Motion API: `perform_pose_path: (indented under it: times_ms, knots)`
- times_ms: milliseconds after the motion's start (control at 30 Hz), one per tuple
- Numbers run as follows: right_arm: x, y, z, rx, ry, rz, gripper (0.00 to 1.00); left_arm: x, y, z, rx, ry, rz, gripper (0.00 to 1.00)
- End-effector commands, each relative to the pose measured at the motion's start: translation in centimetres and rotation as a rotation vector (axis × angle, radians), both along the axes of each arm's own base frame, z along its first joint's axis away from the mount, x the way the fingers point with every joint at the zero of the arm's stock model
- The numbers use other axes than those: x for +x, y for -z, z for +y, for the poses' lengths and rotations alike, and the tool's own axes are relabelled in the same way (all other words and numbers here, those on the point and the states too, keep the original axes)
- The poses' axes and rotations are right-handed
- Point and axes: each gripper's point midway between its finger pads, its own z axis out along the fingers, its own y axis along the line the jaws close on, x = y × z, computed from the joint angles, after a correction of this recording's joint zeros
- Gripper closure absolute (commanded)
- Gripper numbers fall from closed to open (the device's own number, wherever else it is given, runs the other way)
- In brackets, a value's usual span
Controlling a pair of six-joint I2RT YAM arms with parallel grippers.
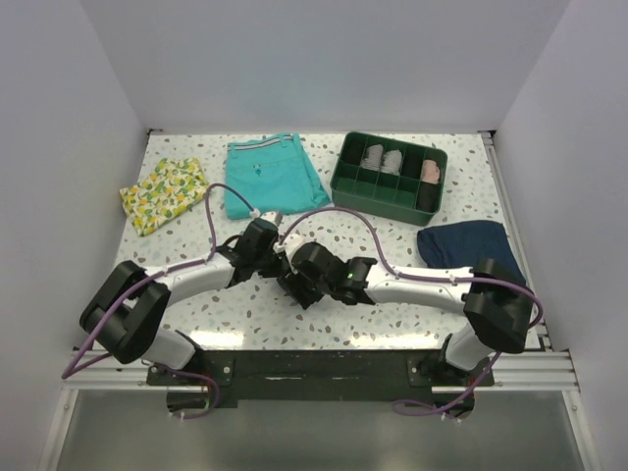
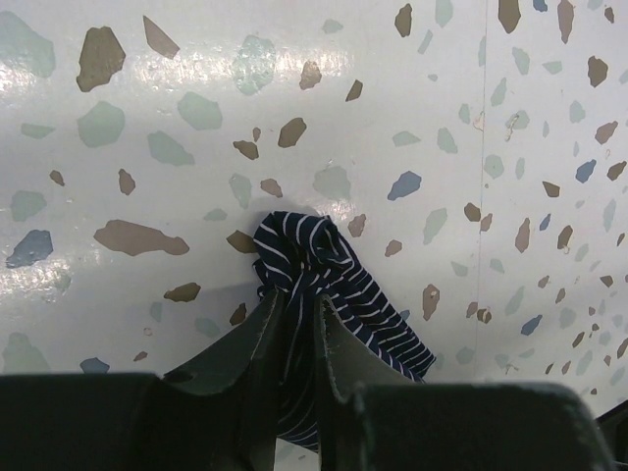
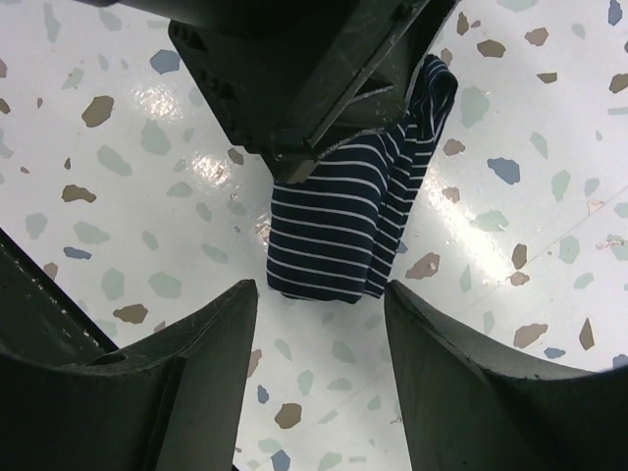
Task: Roll the underwear
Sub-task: Roll the underwear to the center of the board.
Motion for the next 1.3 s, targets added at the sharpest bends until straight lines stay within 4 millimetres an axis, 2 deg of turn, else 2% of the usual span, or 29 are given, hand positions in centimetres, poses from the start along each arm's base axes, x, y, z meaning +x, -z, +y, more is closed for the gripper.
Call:
perform_pose_path:
  times_ms: [0,200,333,367,533,633,667,733,867,1067,1100,1133,1167,1200,1233,1267]
  knots:
    - [1.1,-0.8,1.8,0.084,0.013,-0.083,0.41,-1.3,1.4,0.7,0.048,0.006,0.063,0.84]
    - [1.2,0.9,2.3,0.115,0.056,-0.063,0.41,-1.4,1.6,0.3,0.03,0.012,0.078,0.84]
    - [1.2,2.8,2.4,0.112,0.087,-0.041,0.41,-1.5,1.6,0.1,0.016,0.01,0.085,0.84]
    - [1.2,3.7,2.2,0.101,0.097,-0.036,0.41,-1.5,1.5,0.0,0.011,0.01,0.085,0.84]
    - [1.2,4.8,1.1,0.096,0.148,-0.036,0.44,-1.6,1.5,-0.2,-0.002,0.007,0.091,0.84]
    - [1.3,4.8,0.1,0.093,0.184,-0.05,0.54,-1.6,1.5,-0.3,-0.01,0.008,0.093,0.84]
    - [1.1,5.2,-0.3,0.085,0.187,-0.046,0.63,-1.6,1.6,-0.3,-0.011,0.009,0.094,0.84]
    - [1.0,5.2,-0.7,0.084,0.189,-0.041,0.72,-1.6,1.6,-0.4,-0.014,0.012,0.096,0.84]
    - [0.2,5.5,-0.9,0.094,0.177,-0.009,0.81,-1.6,1.5,-0.4,-0.016,0.013,0.09,0.84]
    - [-1.2,6.7,-1.0,0.116,0.155,0.086,0.89,-1.2,0.0,0.6,-0.004,-0.015,0.044,0.67]
    - [-1.3,6.8,-0.9,0.131,0.159,0.11,0.89,-0.7,-0.3,1.2,-0.003,-0.037,0.036,0.6]
    - [-2.3,7.6,-1.1,0.138,0.136,0.168,0.89,-0.4,-1.1,1.5,-0.015,-0.049,0.016,0.55]
    - [-2.3,7.7,-0.9,0.165,0.137,0.192,0.89,-0.4,-1.3,2.1,-0.008,-0.056,0.015,0.51]
    - [-2.0,7.8,-1.1,0.192,0.16,0.226,0.89,0.1,-1.6,3.1,-0.007,-0.089,0.006,0.42]
    - [-2.8,8.3,-1.4,0.208,0.145,0.282,0.9,0.4,-2.5,3.4,-0.02,-0.098,-0.017,0.4]
    - [-2.2,8.3,-1.4,0.243,0.164,0.298,0.89,0.5,-2.8,4.0,-0.018,-0.11,-0.026,0.39]
